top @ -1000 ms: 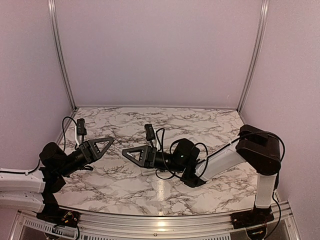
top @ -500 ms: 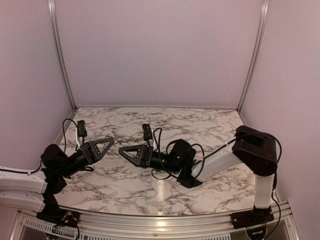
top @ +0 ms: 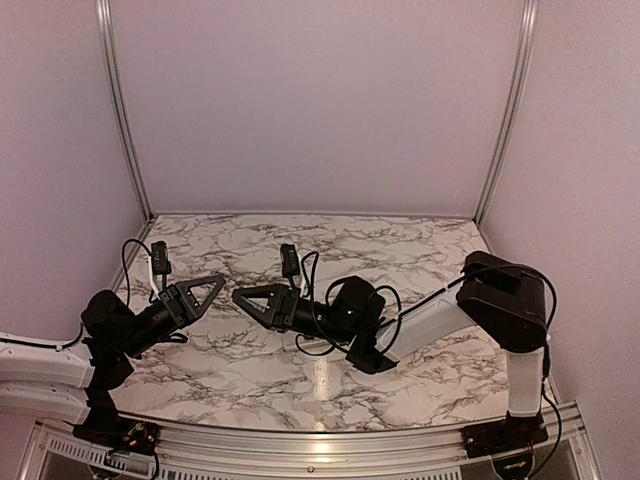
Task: Unload the batteries from the remote control
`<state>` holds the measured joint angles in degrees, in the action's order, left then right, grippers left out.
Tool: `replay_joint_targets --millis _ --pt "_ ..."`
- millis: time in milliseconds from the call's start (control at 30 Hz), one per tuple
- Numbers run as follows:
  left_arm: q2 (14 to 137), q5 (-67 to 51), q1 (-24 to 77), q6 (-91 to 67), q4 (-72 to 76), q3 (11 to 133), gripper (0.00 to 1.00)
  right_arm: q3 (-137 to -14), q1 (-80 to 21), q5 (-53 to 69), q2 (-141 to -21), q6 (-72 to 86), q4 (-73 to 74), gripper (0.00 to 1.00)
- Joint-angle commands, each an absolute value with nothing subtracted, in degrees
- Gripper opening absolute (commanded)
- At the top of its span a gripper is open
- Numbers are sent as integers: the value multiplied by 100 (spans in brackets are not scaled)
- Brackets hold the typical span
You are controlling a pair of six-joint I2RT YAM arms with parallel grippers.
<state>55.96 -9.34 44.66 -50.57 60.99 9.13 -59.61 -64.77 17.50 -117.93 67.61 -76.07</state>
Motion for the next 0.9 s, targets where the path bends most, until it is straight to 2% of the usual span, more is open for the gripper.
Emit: replay_joint_targets --millis 0,500,867 --pt "5573 -790 4443 -4953 6223 826 0 -6195 -6540 1674 -11921 6849 -8665 35" --pt "5639 -690 4442 -4913 6213 826 0 -6342 -6552 1578 -11942 6897 -8481 32" --pt "5697 -676 4445 -4906 6253 826 0 -6415 -6559 1564 -11937 6841 -8343 20"
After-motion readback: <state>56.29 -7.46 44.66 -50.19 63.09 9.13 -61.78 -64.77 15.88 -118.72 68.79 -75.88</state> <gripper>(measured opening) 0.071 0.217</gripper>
